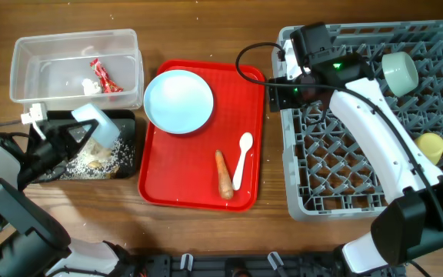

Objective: Sort waste into correct bins and load items into the dishwasher rack
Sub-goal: 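Tip the rice bowl over the black tray to pour out the rice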

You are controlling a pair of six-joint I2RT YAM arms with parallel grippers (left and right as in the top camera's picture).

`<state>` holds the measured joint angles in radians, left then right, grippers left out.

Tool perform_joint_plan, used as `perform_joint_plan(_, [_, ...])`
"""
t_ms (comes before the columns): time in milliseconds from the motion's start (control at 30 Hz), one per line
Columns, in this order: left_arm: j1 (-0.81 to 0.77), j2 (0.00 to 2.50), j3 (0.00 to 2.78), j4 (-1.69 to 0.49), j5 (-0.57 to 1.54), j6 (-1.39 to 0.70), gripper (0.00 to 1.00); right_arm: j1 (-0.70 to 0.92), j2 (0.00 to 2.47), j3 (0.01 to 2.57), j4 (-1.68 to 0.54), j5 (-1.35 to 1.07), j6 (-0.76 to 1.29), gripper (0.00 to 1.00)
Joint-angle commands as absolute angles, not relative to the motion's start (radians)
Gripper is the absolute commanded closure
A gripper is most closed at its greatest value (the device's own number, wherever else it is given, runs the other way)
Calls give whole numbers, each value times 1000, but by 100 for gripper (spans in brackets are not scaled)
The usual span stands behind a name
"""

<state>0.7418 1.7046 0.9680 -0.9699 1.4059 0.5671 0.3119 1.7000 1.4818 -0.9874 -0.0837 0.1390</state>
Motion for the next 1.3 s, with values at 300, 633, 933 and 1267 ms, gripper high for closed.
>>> perform_joint_plan(300, [749, 1710, 966, -988, 1465, 783, 96, 315, 1711, 1480, -1019, -66, 156, 23])
perform_joint_plan(633, [749, 1710, 966, -995, 1465, 884, 96, 315, 1711, 1480, -1050, -41, 156, 23])
perform_joint_plan(933, [744, 1709, 966, -975, 1500, 778, 96, 315, 1711, 1480, -1062, -41, 157, 23])
perform_joint_plan(1267, [667, 1669, 967, -984, 1456, 642, 96, 315, 1711, 1480, -1063, -41, 158, 23])
